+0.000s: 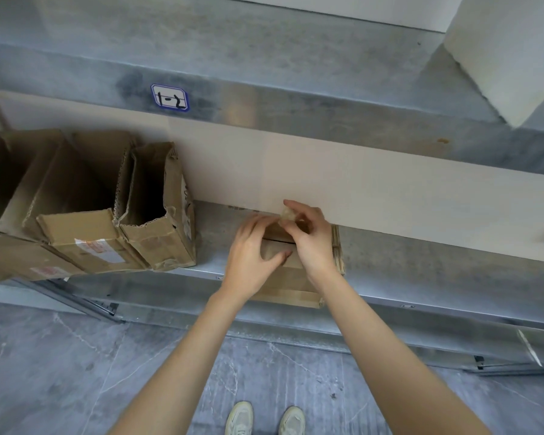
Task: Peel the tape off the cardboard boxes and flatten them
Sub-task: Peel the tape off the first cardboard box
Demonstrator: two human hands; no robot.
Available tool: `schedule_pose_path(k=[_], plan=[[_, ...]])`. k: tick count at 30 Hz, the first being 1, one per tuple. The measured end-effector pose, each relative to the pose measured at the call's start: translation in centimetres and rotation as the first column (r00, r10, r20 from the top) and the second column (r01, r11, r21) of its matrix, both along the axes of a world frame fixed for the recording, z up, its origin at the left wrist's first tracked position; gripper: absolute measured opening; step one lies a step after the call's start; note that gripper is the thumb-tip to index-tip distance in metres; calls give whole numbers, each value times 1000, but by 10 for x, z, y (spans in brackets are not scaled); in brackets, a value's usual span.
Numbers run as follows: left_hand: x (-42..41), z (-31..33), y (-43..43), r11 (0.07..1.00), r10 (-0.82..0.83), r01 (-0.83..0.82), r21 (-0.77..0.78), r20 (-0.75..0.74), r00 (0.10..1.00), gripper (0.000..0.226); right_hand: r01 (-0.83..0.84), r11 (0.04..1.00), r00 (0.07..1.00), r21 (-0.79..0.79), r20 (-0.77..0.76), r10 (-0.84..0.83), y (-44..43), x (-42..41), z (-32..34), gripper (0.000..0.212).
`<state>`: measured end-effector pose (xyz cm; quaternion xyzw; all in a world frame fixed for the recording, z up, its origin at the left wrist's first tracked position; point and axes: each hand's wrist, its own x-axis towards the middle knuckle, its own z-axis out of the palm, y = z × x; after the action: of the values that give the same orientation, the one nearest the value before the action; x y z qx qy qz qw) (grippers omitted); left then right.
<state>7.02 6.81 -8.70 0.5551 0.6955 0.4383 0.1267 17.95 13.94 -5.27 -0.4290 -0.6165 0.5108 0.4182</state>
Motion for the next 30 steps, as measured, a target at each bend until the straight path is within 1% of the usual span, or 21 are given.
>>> schedule_pose_path(k=[2,4,6,8,10,12,14,16,18,20,23,25,27,28,30], plan=[[0,-4,-1,1000,11,-11,9,7,1000,52,39,999,999,31,32,-40,5,8,0,37],[0,-5,-2,1000,22,-22,15,19,1000,49,91,996,995,25,36,-92,11,20,2,41],[0,-7,-3,1000,18,-18,14,33,999,48,164,986,984,-6,-63,-164,19,38,6,46],[1,-9,-4,1000,8,-9,17,40,999,46,245,968,954,-52,-164,-250,28,60,10,50],[1,-12,-4,1000,2,-3,29,37,999,45,318,945,932,-70,-158,-325,37,84,7,46],[0,-14,-3,1000,1,-2,30,31,1000,44,375,924,922,-78,-71,-381,45,108,-7,39],[1,-14,-3,1000,7,-8,20,32,999,44,413,907,909,-84,96,-405,52,130,-28,27],[1,-14,-3,1000,11,-12,16,33,999,44,438,897,867,-64,296,-402,56,149,-52,18],[2,-14,-3,1000,11,-12,19,30,1000,44,427,903,828,-34,416,-376,59,162,-70,14],[2,-14,-3,1000,6,-7,20,24,1000,43,408,913,807,-6,471,-357,61,169,-82,16],[2,-15,-2,1000,8,-9,15,28,1000,43,368,929,794,39,507,-336,62,174,-87,23],[2,-15,-3,1000,9,-10,15,29,1000,42,322,942,763,90,564,-315,62,176,-86,25],[2,-15,-4,1000,13,-13,15,29,999,43,277,951,700,138,649,-298,63,178,-86,21],[2,-15,-4,1000,17,-17,11,31,999,43,261,953,686,156,664,-297,64,179,-87,18],[2,-15,-4,1000,25,-26,6,38,999,43,228,955,700,190,649,-297,65,180,-88,13]])
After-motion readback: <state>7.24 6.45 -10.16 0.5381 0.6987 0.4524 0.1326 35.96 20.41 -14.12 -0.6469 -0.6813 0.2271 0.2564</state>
